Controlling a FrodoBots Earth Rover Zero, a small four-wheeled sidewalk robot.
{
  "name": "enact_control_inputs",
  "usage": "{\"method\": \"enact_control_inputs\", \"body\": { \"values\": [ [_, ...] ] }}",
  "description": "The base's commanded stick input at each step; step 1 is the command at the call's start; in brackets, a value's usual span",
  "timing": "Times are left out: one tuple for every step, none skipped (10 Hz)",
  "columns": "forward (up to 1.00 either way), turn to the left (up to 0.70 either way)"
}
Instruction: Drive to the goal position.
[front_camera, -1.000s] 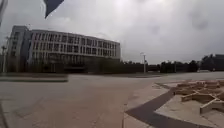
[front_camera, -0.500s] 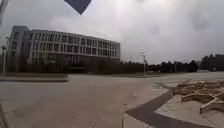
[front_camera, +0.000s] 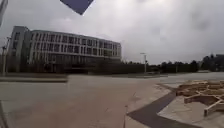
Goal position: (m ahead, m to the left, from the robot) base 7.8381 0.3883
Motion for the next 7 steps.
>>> {"method": "enact_control_inputs", "body": {
  "values": [
    [0.7,0.0],
    [0.7,0.0],
    [0.7,0.0],
    [0.7,0.0],
    [0.7,0.0],
    [0.7,0.0],
    [0.7,0.0]
  ]
}}
